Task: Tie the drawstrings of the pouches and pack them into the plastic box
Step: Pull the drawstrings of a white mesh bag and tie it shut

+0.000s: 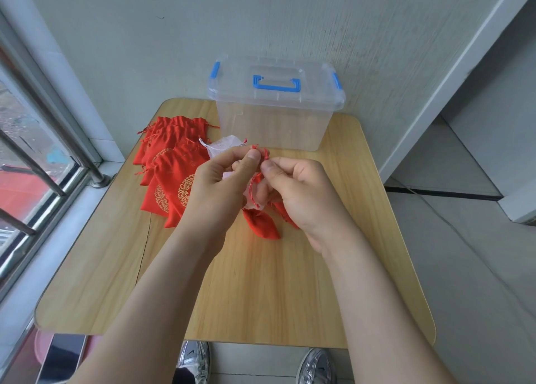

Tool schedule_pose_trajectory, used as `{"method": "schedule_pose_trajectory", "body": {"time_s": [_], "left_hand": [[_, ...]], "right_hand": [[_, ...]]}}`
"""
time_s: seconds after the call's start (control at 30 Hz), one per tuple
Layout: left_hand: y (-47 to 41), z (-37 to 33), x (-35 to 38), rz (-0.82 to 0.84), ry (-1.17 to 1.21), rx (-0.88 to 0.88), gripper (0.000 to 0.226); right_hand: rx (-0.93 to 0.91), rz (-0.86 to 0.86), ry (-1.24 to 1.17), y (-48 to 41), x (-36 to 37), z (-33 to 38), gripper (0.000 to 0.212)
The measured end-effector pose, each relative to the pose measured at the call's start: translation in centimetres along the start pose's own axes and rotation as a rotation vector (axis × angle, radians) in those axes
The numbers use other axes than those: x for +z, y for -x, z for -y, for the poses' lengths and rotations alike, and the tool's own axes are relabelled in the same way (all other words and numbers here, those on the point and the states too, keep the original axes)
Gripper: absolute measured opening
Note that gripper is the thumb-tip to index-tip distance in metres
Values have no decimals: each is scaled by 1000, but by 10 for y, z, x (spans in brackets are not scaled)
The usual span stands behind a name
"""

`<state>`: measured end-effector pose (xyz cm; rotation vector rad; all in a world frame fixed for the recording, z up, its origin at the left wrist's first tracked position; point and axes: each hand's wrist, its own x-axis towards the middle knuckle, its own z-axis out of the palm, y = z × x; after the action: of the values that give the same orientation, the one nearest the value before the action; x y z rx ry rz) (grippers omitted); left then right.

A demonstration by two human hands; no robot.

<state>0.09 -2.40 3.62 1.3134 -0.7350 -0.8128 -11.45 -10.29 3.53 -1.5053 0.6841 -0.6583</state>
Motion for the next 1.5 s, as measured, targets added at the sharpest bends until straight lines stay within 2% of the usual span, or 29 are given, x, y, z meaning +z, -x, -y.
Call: {"method": "schedule_pose_trajectory", "body": {"time_s": [0.13,0.3,0.43,0.53,0.63,0.8,0.93,1.03,1.1,1.2,1.33,1.43,1.5], "left_hand": [[3,-1,1,2,15,-33,27],[3,0,5,-19,99,-99,28],[-1,4,3,48,141,-118,31],[-4,12,-1,96,36,-112,43],[-5,19,-2,97,-57,-108,46],[-5,18,-1,43,-114,-122,36],[-4,18,-2,21,-207,-51,30],[-2,17,-2,20,-254,13,19],[-1,16,-1,6,-253,39,25],[-1,15,-2,16,-299,95,37],[-1,13,-4,61,-283,54,36],[-2,11,-6,88,-352,38,17],[-1,11,-7,93,-408,29,18]], "right_hand": [[-7,-31,-9,1,-2,0,29],[20,39,24,2,0,0,26],[47,2,28,2,3,1,24],[64,-68,-25,2,-2,3,24],[98,-116,-10,1,-7,4,23],[140,-186,52,3,-6,1,26],[131,-241,35,3,-10,0,26],[95,-231,112,4,-8,1,24],[75,-186,154,5,-5,1,29],[88,-128,67,5,-7,-1,30],[177,-67,-48,7,-14,7,20],[229,-144,-120,8,-14,10,16],[232,-194,-138,5,-13,7,17]]}}
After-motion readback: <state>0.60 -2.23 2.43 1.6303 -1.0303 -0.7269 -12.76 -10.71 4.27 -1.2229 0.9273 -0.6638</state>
